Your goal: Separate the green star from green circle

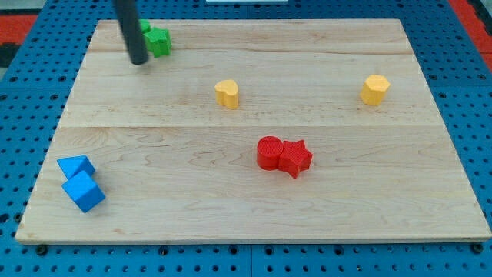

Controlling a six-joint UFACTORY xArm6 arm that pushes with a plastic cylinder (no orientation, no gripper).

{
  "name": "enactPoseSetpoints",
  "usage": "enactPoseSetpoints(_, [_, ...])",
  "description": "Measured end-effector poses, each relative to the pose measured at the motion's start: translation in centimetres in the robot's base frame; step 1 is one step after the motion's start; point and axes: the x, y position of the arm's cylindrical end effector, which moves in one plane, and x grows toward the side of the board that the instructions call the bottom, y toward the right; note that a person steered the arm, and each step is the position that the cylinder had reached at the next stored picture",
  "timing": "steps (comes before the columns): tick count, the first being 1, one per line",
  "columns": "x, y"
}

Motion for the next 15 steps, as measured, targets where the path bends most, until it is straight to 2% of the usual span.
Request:
enactPoseSetpoints(1, [-4.1,-1.5])
enactPoseSetpoints(2, [-5.6,2.3])
enactPoseSetpoints(4, [-7.5,-1.5])
enactPoseSetpoints(5, [-9.7,-0.9])
enactPoseSetpoints(6, [-9.7,1.7])
enactPoseSetpoints(9, [-0.9,7.4])
enactPoseSetpoints(10, [2.8,4.2])
enactPoseSetpoints(11, [4.1,1.0])
enactPoseSetpoints(12, [2.0,3.0])
enactPoseSetpoints(13, [3.1,7.4])
enactPoseSetpoints(14, [6.8,5.5])
enactPoseSetpoints(15, [5.8,2.9])
